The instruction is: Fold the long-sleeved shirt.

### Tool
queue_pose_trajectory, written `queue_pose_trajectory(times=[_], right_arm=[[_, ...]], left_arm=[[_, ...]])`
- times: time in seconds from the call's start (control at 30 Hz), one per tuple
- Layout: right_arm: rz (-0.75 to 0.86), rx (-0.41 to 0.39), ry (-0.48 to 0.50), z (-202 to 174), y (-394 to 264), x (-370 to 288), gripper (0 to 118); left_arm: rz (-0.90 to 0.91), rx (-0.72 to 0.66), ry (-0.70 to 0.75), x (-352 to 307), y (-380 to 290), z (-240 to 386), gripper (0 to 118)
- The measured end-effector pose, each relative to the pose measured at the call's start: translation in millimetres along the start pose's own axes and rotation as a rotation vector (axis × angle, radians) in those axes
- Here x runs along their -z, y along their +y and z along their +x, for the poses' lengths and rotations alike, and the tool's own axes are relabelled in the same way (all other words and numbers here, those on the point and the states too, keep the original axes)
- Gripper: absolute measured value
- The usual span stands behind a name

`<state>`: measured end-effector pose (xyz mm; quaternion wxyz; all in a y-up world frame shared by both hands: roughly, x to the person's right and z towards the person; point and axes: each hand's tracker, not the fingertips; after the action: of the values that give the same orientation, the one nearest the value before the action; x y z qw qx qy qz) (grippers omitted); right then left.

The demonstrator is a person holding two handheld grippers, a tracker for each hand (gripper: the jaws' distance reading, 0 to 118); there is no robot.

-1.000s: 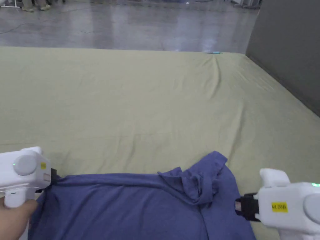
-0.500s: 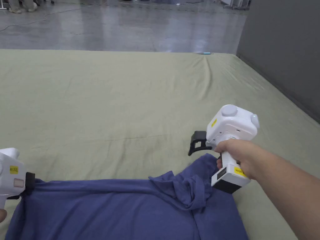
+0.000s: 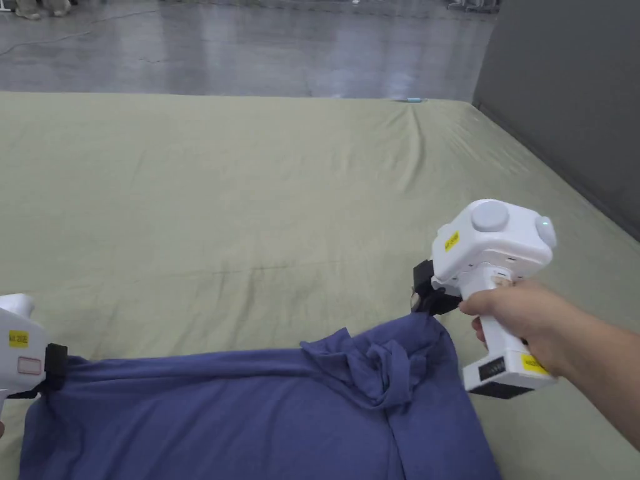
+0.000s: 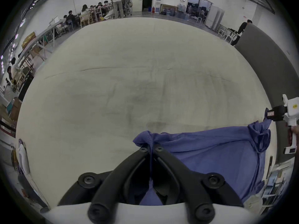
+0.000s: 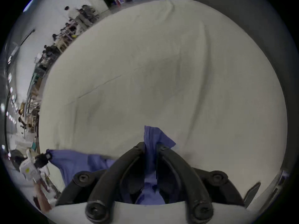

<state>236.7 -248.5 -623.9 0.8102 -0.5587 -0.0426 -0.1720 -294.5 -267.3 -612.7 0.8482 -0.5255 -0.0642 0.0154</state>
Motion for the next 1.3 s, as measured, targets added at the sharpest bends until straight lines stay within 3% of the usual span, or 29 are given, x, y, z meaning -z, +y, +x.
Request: queue_pose_trajectory(times=[0.13,0.33,0.63,0.73,0.87,1.13,1.3], right_arm=[[0.063,-0.132,0.008,-8.9,-49.6,-54.5,7],[0.104,-0.164,0.023,3.3,-129.4,-104.5,7],[0.074,-0.143,0.005,42.5,-227.8,-122.4,7],[0.025,-0.087,0.023,54.9,-252.7,-115.8,7],[-0.001,-0.085,-0.016,59.8,-281.7,-102.6,7],[-0.083,-0.025,-0.085,78.1,-310.0,-63.9,7],[-0.101,0.025,-0.054,86.0,-307.4,-56.9,7]], left_arm=[[0.024,0.042,-0.010,-27.7,-10.8,0.9,0],[0.034,0.084,-0.014,-69.7,-49.9,-4.7,0],[-0.044,0.123,-0.051,-108.7,-141.2,-17.6,0],[-0.075,0.139,-0.040,-107.4,-168.5,-19.4,0],[-0.093,0.101,-0.050,-104.3,-197.9,-23.0,0],[-0.157,0.081,-0.025,-76.8,-228.5,-24.7,0],[-0.148,0.079,-0.008,-71.1,-229.9,-22.7,0]])
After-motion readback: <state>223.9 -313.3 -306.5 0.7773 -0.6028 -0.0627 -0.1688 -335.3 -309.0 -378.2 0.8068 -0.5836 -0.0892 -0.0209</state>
